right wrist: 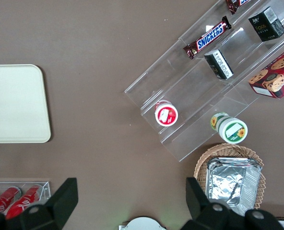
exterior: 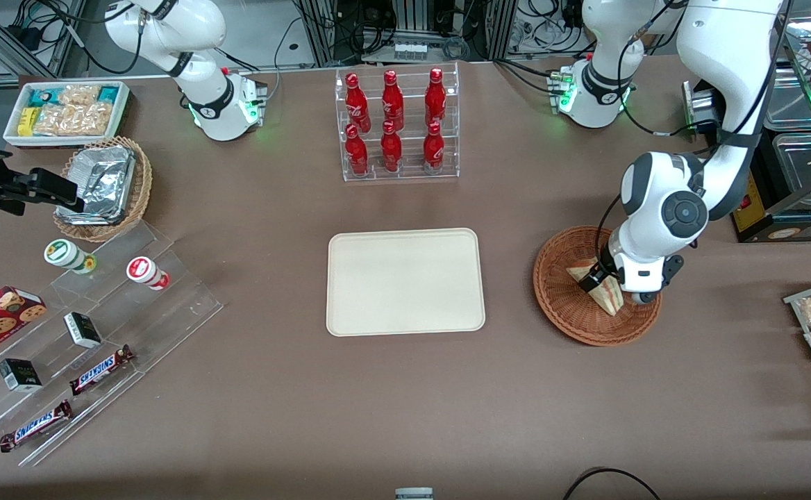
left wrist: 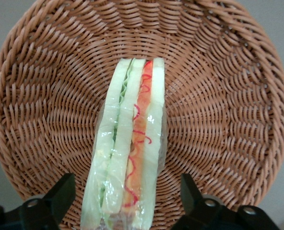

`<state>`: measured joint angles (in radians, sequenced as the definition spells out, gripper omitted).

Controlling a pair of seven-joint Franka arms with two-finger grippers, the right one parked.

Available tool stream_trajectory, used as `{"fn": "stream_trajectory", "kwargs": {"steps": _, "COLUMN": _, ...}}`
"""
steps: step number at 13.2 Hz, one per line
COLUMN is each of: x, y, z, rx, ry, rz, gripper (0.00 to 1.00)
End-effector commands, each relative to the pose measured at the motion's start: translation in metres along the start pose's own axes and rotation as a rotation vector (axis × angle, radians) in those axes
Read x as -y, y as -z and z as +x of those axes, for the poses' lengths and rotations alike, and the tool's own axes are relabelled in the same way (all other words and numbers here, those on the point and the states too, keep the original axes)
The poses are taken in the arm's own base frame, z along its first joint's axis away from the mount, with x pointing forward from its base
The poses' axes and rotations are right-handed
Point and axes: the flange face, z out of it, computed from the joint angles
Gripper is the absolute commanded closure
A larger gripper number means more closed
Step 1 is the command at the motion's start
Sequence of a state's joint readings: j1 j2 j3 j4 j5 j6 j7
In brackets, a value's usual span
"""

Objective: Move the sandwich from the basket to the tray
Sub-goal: 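Lower the open left gripper and close it on the sandwich, then lift the sandwich and carry it toward the cream tray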

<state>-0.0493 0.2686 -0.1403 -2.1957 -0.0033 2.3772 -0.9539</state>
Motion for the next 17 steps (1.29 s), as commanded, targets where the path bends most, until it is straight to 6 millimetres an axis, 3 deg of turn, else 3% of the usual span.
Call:
{"fn": "stream_trajectory", "kwargs": {"steps": 1, "x": 0.001, "y": 0.000, "z": -0.001, "rx": -0.006, "ry": 0.034, "rz": -0.009, "gripper": 0.44}}
{"fn": "stream_trajectory", "kwargs": {"steps": 3, "x": 0.000, "y": -0.003, "z": -0.004, "rx": -0.007, "ry": 0.014, "rz": 0.002, "gripper": 0.90}}
{"fn": "stream_trajectory", "kwargs": {"steps": 4, "x": 0.002, "y": -0.004, "z": -0.004, "rx": -0.004, "ry": 0.007, "rz": 0.011, "gripper": 1.00}}
{"fn": "stream_trajectory", "kwargs": {"steps": 7, "x": 0.001, "y": 0.013, "z": -0.006, "rx": -0.003, "ry": -0.003, "rz": 0.023, "gripper": 1.00}}
{"fn": "stream_trajectory", "kwargs": {"steps": 10, "x": -0.014, "y": 0.048, "z": -0.011, "rx": -0.001, "ry": -0.030, "rz": 0.028, "gripper": 1.00}}
{"fn": "stream_trajectory", "kwargs": {"steps": 13, "x": -0.057, "y": 0.109, "z": -0.026, "rx": 0.030, "ry": -0.076, "rz": 0.032, "gripper": 1.00}}
{"fn": "stream_trajectory", "kwargs": {"steps": 15, "x": -0.090, "y": 0.126, "z": -0.053, "rx": 0.035, "ry": -0.147, "rz": 0.003, "gripper": 1.00}}
{"fn": "stream_trajectory", "kwargs": {"steps": 17, "x": -0.117, "y": 0.127, "z": -0.076, "rx": 0.048, "ry": -0.204, "rz": -0.020, "gripper": 1.00}}
